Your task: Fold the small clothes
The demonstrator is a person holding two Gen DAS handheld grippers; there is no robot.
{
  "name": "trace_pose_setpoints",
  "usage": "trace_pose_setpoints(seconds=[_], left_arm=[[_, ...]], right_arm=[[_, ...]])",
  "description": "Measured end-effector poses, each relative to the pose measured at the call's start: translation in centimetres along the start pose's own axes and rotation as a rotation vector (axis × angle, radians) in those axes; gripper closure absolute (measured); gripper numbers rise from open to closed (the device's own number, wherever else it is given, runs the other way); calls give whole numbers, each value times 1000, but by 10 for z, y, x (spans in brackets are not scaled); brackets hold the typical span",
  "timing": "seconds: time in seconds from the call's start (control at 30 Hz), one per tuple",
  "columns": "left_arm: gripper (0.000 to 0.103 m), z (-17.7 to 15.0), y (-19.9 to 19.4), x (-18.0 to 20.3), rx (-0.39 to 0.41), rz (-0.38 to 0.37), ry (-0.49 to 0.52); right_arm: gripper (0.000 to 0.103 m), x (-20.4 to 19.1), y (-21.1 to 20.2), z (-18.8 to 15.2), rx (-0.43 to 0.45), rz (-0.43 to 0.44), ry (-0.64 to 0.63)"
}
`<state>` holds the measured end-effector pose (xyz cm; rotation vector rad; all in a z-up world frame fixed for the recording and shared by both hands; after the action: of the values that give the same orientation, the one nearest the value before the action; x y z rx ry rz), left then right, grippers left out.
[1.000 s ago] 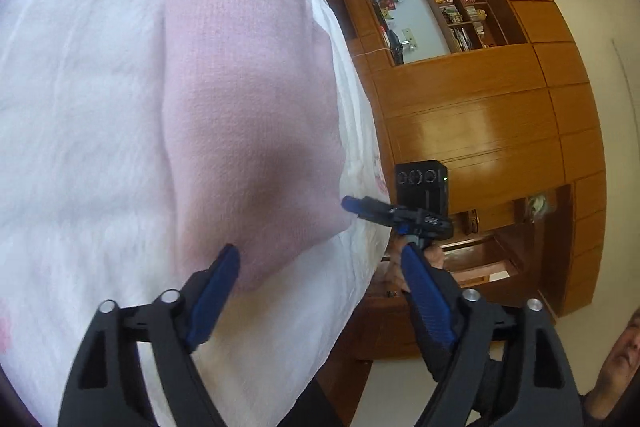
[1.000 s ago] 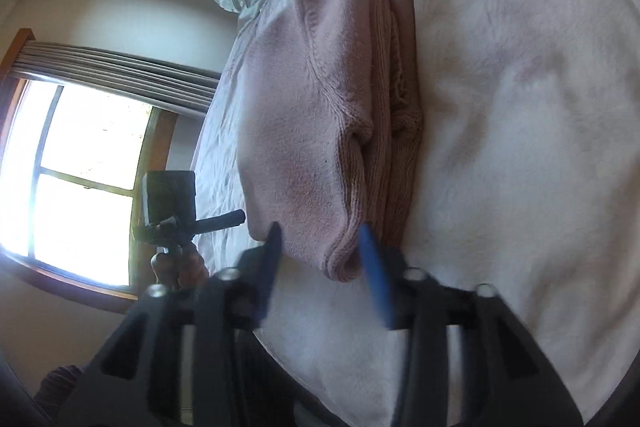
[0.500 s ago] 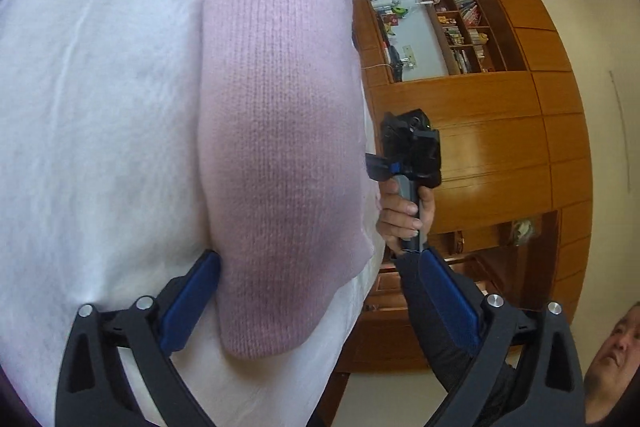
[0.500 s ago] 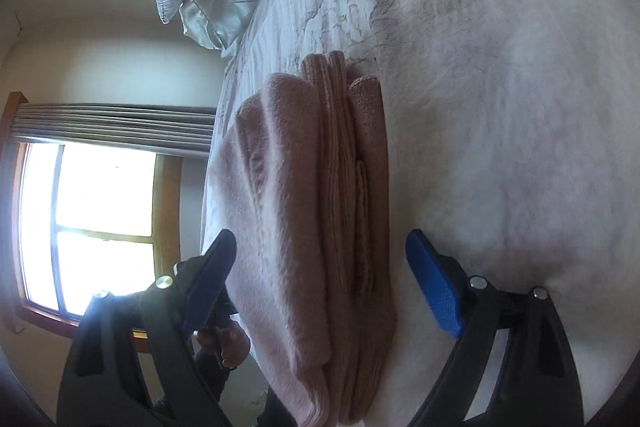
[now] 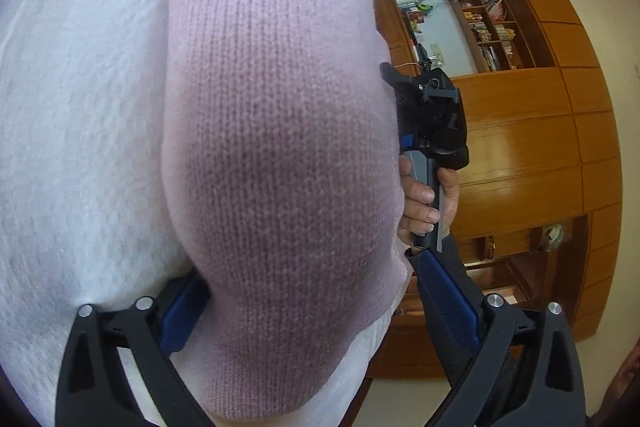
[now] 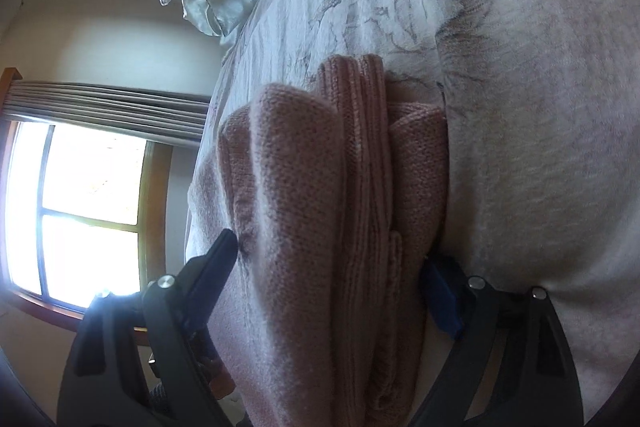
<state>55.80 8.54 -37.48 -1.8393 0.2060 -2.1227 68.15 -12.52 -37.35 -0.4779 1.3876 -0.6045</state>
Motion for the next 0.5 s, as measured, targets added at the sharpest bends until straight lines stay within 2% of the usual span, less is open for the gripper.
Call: trace_pose_setpoints(seconds=[0.07,0.1,0.13,0.23,0.4,0.5], left_arm=[[15,-1,-1,0,-7,31,-11],[31,-1,-2,-3,-11,55,-24],[38,0,-6,-7,-12,74,-40],[50,-3,-11,-8,-20,87,-43],[57,-2,-18,4,-14,104,-28],[60,1,-31,19,3,111,-5]], right_arm=[[41,1,0,0,8,-8,10],[45,1,-1,-2,5,6,17],[48,-1,-2,-3,10,6,16],[52,-10,0,-3,28,2,18],[55,-19,-10,-7,72,11,38],[56,-38,-17,-12,93,28,21]])
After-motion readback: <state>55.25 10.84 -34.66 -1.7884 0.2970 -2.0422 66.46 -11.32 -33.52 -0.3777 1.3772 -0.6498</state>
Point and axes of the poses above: each gripper's, at about its wrist camera, not at the fingertips, and y roughly the way its jaws point, x to its right, z to its top, the point moved 6 cm from there along y, roughly the way its jaws point, and after that the axes turned 9 degrees about -z, right-handed, at the moved point
